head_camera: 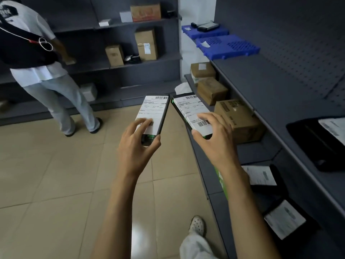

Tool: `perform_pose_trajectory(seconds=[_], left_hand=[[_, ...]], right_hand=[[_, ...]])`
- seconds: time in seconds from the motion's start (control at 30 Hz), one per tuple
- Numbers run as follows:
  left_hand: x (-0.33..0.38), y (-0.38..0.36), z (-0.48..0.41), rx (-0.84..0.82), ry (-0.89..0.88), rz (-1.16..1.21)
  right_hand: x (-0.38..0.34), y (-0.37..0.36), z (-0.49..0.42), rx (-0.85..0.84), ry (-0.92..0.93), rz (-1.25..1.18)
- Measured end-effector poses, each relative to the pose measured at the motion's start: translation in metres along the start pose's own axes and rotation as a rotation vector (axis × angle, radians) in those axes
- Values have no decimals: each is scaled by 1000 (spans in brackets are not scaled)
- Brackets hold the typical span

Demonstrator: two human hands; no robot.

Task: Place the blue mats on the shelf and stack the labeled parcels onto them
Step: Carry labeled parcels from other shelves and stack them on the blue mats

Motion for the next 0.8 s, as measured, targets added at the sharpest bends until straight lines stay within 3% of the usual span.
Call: perform_pose_trajectory(seconds=[0.33,0.63,0.8], left_hand=[[-62,-91,-225,132,-21,13],[-159,-178,-360,108,48,29],[-230,-215,-469,75,-28,61]], right_hand=[[-10,-41,-252,31,78,0],[9,-130,-410,-18,8,81],[-2,-181,-520,39,-39,95]])
Point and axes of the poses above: each hand's wrist, its own z-axis away from the middle knuckle, its own y-axis out of the back of the hand, x = y × z, the point moved 4 cm from there along -z, towards the middle knuckle, and after that the axes turned 11 degrees about -y, right-handed, at the moved point
